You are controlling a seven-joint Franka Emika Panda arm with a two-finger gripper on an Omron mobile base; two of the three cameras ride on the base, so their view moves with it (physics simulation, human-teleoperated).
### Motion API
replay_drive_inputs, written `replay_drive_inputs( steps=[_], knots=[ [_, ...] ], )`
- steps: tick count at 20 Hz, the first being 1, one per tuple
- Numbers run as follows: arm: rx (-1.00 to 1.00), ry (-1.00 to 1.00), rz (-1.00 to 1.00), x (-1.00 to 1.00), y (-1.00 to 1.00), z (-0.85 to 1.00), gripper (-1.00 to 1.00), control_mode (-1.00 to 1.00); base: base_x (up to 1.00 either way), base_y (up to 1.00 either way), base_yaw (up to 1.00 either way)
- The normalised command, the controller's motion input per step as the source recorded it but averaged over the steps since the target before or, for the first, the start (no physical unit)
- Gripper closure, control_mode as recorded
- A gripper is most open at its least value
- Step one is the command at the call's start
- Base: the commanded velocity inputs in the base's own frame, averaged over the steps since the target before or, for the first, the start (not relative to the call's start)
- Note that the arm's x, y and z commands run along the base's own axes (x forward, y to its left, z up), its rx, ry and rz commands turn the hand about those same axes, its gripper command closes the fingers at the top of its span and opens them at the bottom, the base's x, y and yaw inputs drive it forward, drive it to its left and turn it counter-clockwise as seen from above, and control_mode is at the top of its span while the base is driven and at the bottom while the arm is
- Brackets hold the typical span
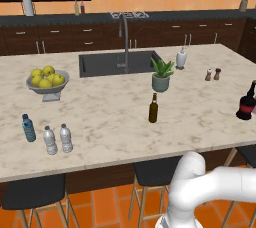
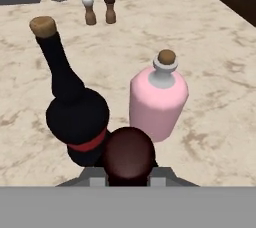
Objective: Move the plastic bottles in the middle to the plastics group, and the glass bottles in the middle to the glass group.
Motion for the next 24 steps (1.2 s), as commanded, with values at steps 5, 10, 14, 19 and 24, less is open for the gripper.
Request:
replay_drive_inputs(
  steps=[5, 10, 14, 19, 24],
  knots=[
    [0.00, 0.00, 0.00, 0.00, 0.00, 0.00, -1.00, -1.00, 0.00, 0.00, 0.00],
    [0.00, 0.00, 0.00, 0.00, 0.00, -0.02, -1.00, -1.00, 0.00, 0.00, 0.00],
    [0.00, 0.00, 0.00, -0.07, 0.04, 0.00, -1.00, -1.00, 0.00, 0.00, 0.00],
    [0.00, 0.00, 0.00, -0.68, 0.34, 0.02, -1.00, -1.00, 0.00, 0.00, 0.00],
    [-0.01, 0.00, 0.00, -0.86, 0.61, 0.19, -1.00, -1.00, 0.00, 0.00, 0.00]
  ],
)
